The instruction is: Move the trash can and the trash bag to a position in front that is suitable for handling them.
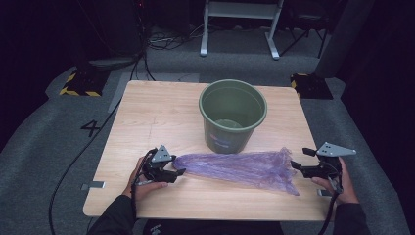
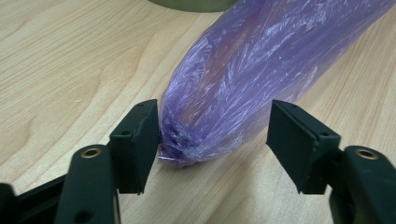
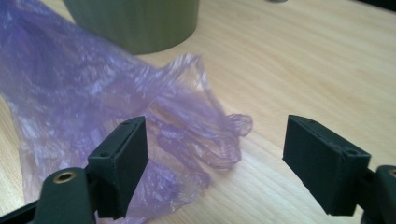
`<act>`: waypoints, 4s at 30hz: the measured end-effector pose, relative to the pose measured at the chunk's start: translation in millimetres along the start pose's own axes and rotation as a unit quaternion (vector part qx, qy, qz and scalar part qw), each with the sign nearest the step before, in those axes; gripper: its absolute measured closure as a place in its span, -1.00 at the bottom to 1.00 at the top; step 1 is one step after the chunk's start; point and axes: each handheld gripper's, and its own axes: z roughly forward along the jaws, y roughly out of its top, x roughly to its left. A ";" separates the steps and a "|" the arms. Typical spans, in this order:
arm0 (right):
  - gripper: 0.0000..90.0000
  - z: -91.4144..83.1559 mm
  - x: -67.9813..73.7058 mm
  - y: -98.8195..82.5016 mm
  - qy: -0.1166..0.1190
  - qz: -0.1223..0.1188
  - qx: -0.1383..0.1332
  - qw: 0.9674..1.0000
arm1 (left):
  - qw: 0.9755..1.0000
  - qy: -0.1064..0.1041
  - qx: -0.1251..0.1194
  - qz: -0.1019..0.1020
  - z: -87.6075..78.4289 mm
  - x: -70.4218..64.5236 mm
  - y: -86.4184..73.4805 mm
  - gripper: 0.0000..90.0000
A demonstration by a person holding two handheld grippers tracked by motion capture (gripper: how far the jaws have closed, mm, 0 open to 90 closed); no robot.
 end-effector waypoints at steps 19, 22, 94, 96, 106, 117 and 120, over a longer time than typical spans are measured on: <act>-0.50 -21.8 29.5 31.2 -0.019 -0.021 -0.050 0.998 | 1.000 -0.009 0.017 0.016 8.0 -6.8 1.8 -0.02; -0.48 -27.1 27.3 31.1 -0.022 -0.018 -0.058 0.998 | 1.000 -0.010 0.020 0.015 8.6 -6.1 1.2 -0.03; -0.63 100.2 130.5 26.3 0.023 -0.147 0.051 0.988 | 0.999 -0.026 0.024 0.031 45.8 -27.6 25.2 -0.05; -0.63 104.2 125.7 25.8 0.019 -0.138 0.050 0.989 | 0.999 -0.026 0.025 0.031 47.8 -27.1 27.2 -0.05; -0.65 118.9 95.1 24.6 0.039 -0.077 0.061 0.994 | 0.999 -0.024 0.022 0.032 55.0 -25.2 32.5 -0.04; -0.52 124.5 74.2 27.8 0.067 -0.036 0.083 0.994 | 0.999 -0.016 0.024 0.036 59.4 -22.2 36.1 -0.12; -0.22 121.8 70.6 27.7 0.065 -0.033 0.078 0.994 | 0.999 -0.007 0.029 0.032 59.7 -20.1 36.2 -0.36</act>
